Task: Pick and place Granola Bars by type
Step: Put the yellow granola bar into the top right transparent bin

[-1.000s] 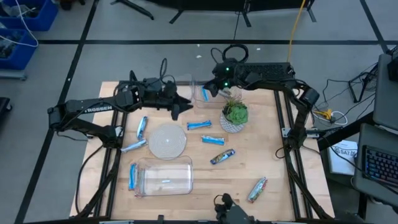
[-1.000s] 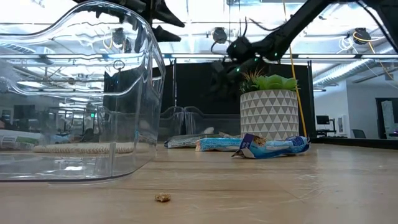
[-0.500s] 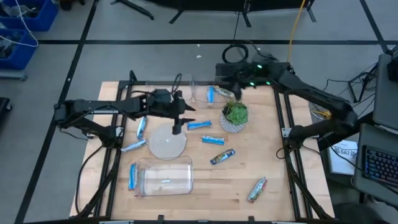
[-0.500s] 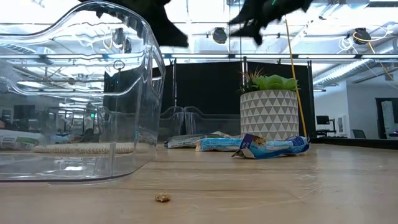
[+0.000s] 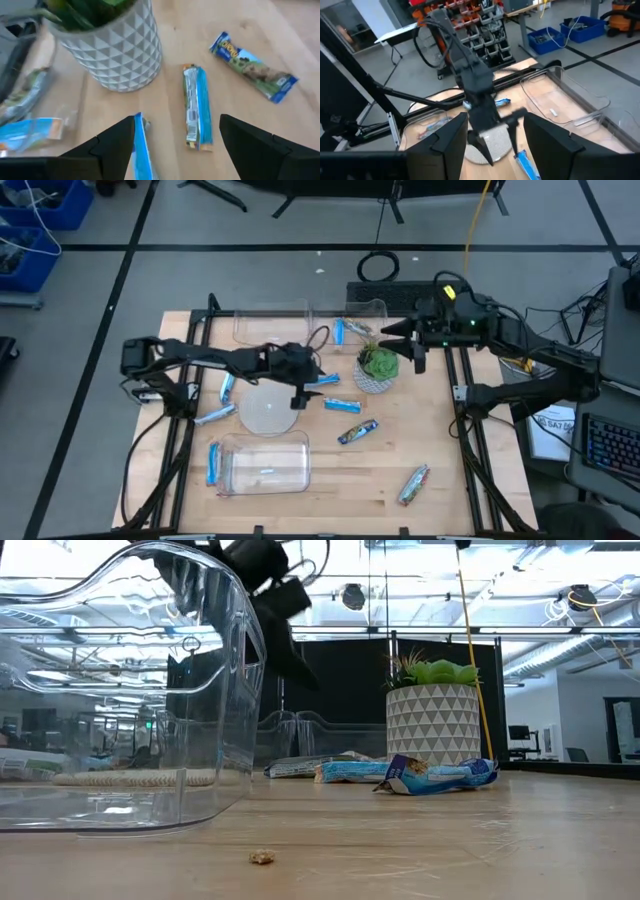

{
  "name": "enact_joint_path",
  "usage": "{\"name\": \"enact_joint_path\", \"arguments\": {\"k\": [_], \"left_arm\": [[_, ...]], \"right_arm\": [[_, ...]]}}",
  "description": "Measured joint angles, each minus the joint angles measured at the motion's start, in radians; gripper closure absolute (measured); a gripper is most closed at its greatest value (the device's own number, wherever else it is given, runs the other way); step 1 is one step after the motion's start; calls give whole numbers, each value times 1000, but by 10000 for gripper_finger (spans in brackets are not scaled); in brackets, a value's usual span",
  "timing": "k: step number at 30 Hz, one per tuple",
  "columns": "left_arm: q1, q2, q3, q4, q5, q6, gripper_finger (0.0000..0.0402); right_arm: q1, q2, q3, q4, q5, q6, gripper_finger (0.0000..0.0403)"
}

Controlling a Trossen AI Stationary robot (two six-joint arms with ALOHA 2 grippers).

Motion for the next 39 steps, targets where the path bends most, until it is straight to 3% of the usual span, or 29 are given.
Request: {"name": "enact_joint_path", "arguments": {"k": [10,23,29,33,36,39], "left_arm": [[-45,149,-1,110,24,-29,124],[-98,291,3,224,-52,-48,126],[-96,356,68,217,-46,-72,126],[-88,422,137,167,26,-95,128],[-87,442,186,109,12,-122,144],[-78,444,205,73,-8,-151,193]], "right_arm": [[33,26,0,-13,28,5,217],[38,32,0,-15,25,46,218],[65,32,0,-15,27,49,218],[72,32,0,-3,28,68,218],[76,32,0,8,26,82,218],[93,32,0,36,26,79,218]]}}
